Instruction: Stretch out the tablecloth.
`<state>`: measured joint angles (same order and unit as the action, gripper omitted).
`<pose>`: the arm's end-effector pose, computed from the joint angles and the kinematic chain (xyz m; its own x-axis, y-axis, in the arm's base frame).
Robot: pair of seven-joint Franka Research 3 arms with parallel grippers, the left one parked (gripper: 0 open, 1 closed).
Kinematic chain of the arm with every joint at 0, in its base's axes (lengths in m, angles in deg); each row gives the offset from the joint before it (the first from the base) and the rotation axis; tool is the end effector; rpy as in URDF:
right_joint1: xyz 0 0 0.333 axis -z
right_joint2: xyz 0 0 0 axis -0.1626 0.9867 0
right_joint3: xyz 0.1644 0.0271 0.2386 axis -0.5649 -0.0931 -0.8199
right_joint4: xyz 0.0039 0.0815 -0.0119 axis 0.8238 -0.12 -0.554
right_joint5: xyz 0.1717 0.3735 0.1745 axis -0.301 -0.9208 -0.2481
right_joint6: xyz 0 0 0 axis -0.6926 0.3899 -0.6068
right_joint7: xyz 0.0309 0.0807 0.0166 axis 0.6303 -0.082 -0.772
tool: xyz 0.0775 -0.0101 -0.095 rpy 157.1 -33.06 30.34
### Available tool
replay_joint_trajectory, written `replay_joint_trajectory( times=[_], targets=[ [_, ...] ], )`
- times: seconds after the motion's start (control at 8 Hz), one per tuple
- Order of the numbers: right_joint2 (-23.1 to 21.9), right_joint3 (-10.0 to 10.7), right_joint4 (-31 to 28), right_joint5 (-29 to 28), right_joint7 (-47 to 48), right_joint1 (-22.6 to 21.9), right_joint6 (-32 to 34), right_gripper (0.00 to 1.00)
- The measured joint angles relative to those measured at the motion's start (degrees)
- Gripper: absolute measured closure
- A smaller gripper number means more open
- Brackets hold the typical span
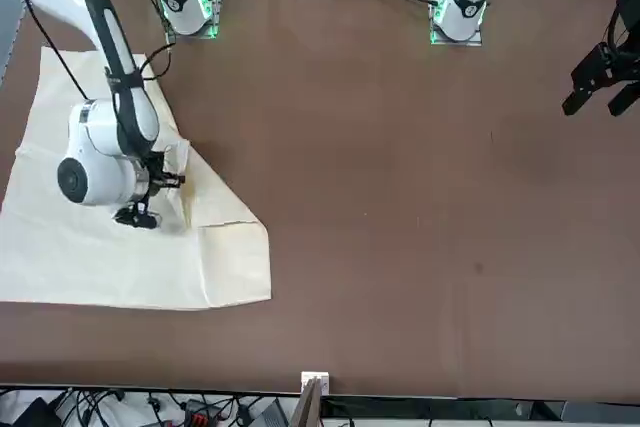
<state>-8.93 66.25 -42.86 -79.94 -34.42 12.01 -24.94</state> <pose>0.6192 0.0799 0.1874 0.9261 -0.0509 -0.3739 -0.0963 -0.9899 -0.1037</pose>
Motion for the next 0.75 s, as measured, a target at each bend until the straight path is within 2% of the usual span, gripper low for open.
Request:
replay_joint_trajectory(
  times=[0.25, 0.75],
  targets=[
    [-0.5, -2.7, -0.2, -0.7, -1.4, 0.0, 3.7, 0.98],
    [-0.5, -8.4, -3.6, -3.9, -1.6, -0.1, 4.3, 0.98]
  ],
)
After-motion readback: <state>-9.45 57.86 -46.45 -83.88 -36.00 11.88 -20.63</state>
